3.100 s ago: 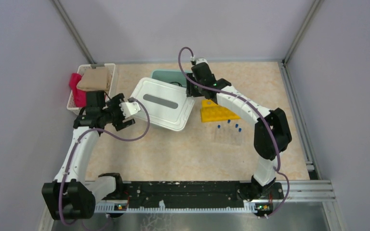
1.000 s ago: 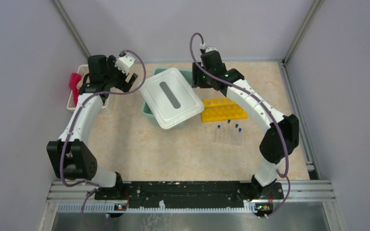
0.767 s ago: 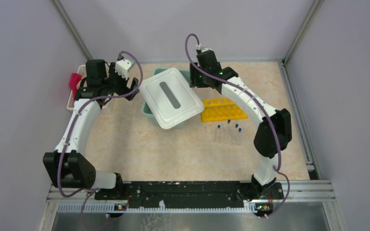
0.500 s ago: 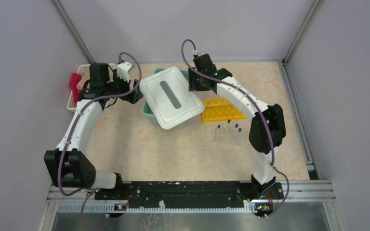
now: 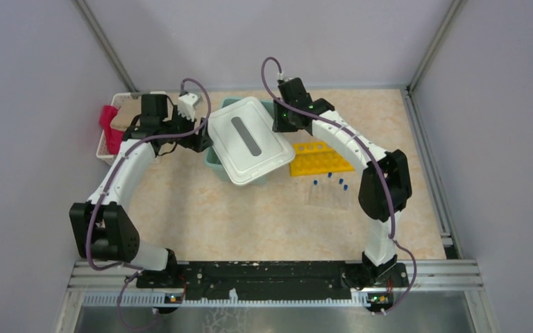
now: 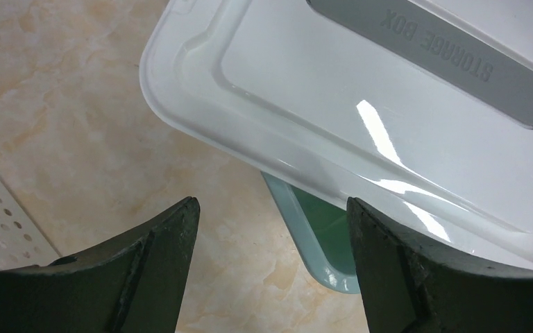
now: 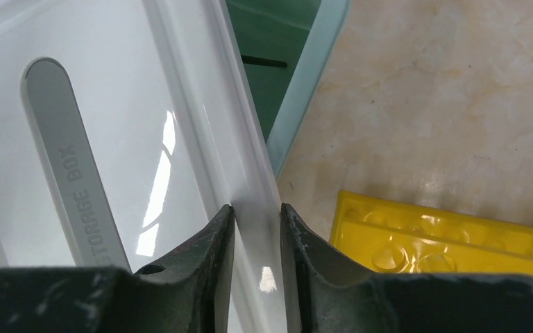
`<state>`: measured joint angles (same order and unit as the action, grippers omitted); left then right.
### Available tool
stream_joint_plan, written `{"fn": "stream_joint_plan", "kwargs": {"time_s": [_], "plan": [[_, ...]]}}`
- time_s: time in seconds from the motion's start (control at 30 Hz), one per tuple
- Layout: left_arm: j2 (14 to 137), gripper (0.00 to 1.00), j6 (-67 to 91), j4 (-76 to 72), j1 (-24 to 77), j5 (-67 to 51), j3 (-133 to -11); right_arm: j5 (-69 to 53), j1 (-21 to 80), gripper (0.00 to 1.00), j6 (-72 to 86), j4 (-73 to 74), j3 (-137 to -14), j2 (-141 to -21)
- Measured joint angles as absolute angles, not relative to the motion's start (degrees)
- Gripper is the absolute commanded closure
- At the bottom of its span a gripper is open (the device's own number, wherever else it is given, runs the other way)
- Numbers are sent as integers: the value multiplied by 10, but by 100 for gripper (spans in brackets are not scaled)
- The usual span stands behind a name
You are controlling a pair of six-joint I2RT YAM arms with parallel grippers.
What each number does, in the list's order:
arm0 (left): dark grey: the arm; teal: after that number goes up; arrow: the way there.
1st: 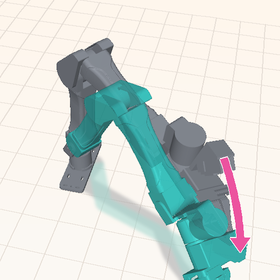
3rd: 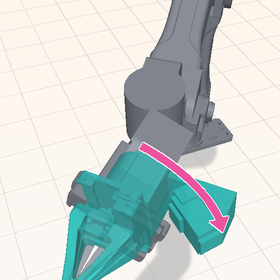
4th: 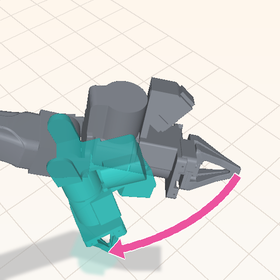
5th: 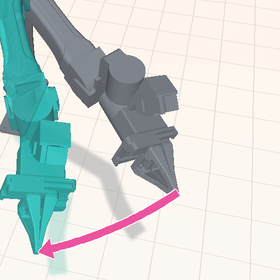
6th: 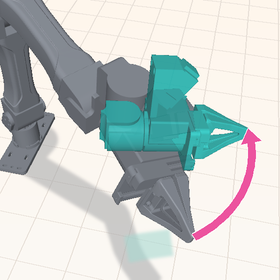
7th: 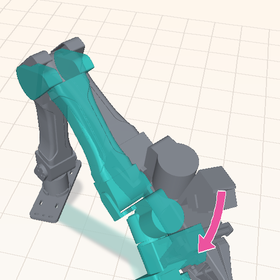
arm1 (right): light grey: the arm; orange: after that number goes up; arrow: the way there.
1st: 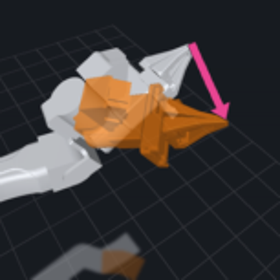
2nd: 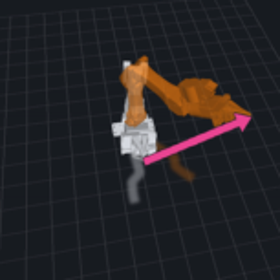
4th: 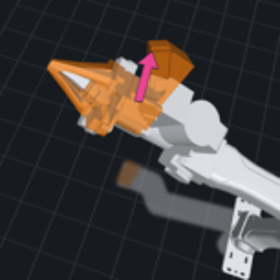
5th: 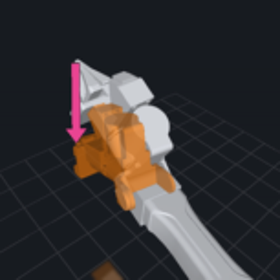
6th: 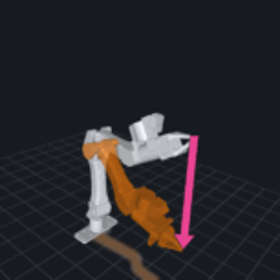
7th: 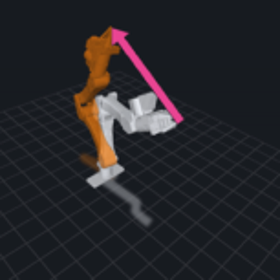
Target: Organize the chemistry lab equipment
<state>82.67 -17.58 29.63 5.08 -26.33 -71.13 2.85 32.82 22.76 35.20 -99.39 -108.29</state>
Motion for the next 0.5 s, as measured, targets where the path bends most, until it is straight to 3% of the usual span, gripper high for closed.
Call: {"fn": "stream_joint_plan", "kwargs": {"time_s": [0.3,0.5], "plan": [[841,16,-175,284,51,-259,-714,17,328,81,237,351,-990,-1082],[845,12,-166,282,51,-259,-728,19,328,99,270,360,-989,-1079]]}}
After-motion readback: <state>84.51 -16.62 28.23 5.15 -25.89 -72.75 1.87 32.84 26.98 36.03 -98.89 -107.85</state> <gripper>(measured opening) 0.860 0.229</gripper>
